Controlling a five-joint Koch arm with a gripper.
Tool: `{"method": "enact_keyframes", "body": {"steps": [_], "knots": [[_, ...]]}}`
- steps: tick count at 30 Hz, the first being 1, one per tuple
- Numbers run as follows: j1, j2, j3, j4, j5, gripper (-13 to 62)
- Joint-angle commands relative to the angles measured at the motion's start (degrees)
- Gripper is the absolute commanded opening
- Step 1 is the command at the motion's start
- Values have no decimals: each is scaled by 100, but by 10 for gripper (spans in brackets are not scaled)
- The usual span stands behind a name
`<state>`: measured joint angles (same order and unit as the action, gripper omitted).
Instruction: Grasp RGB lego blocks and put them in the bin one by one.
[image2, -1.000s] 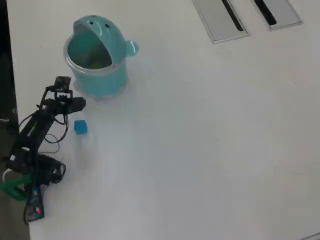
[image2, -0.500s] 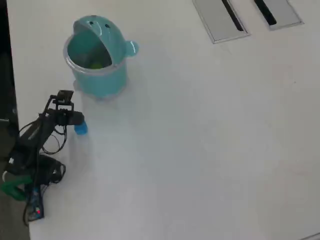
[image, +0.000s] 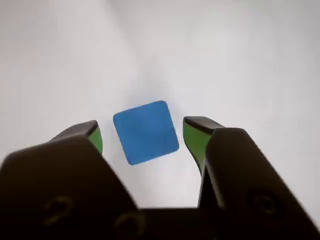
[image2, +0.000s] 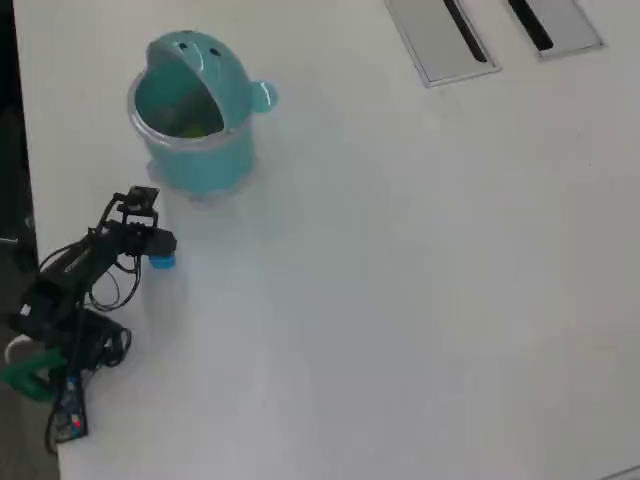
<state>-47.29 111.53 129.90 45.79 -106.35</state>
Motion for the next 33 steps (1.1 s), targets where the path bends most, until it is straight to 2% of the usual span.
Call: {"method": "enact_keyframes", "body": {"steps": [1, 13, 22, 33], "knots": [[35, -18, -105, -316, -53, 296], [114, -413, 334, -861, -70, 295], [70, -448, 369, -1028, -26, 153], [0, 167, -79, -976, -26, 125]]}}
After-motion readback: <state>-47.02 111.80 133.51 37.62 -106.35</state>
